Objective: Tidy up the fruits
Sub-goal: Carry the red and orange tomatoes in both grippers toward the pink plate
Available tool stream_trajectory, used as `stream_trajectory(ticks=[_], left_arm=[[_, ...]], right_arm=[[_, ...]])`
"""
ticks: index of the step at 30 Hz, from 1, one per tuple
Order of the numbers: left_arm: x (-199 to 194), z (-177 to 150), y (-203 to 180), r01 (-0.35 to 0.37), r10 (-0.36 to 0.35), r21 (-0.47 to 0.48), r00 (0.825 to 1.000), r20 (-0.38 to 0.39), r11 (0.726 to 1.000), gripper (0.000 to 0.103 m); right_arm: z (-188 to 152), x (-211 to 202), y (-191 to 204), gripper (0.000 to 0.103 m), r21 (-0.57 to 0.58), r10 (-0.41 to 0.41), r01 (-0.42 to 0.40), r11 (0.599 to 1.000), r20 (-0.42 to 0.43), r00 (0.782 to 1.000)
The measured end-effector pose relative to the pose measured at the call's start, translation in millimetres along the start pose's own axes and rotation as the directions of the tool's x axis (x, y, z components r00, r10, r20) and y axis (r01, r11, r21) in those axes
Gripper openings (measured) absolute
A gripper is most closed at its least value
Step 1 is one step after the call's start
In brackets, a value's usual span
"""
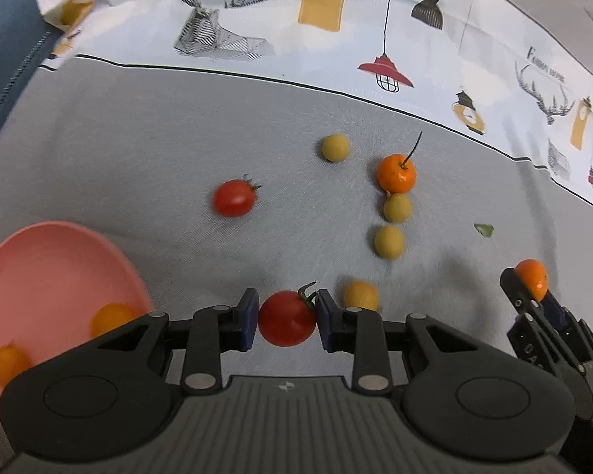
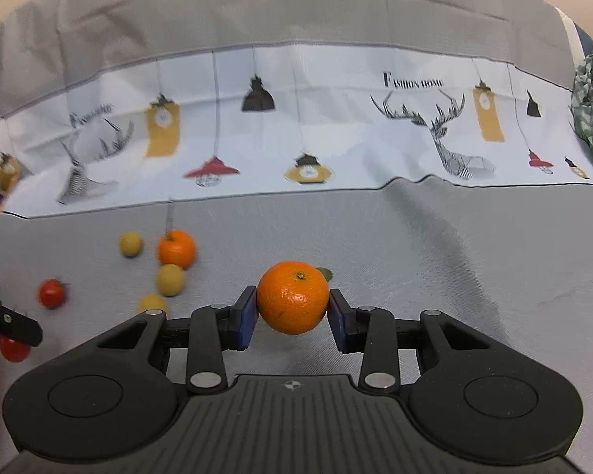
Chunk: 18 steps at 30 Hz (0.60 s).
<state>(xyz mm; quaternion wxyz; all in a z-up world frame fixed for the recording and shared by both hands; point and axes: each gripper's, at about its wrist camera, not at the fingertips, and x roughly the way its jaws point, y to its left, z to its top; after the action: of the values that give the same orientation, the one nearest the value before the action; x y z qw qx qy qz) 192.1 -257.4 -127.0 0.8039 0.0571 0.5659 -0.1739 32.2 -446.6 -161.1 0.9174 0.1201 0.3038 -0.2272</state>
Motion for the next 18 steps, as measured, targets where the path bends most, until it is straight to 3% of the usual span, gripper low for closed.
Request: stream_trajectory(ticks=[11, 18], left_arm=[[-99.2, -60.6, 52.3, -0.031, 0.032, -0.012, 0.995, 0.095, 0.999, 0.034], [-152.4, -105.3, 100.1, -0.065, 0.074, -0.069, 0.989, 0.132, 0.995, 0.034]], right_arm=[[-21.3, -120.9, 47.4, 0.039, -0.064, 0.147, -0.145, 0.987, 0.018, 0.989], [-34.0, -187.9, 89.5, 0.039, -0.108, 0.264, -0.262, 0.959, 0.007, 0.964]])
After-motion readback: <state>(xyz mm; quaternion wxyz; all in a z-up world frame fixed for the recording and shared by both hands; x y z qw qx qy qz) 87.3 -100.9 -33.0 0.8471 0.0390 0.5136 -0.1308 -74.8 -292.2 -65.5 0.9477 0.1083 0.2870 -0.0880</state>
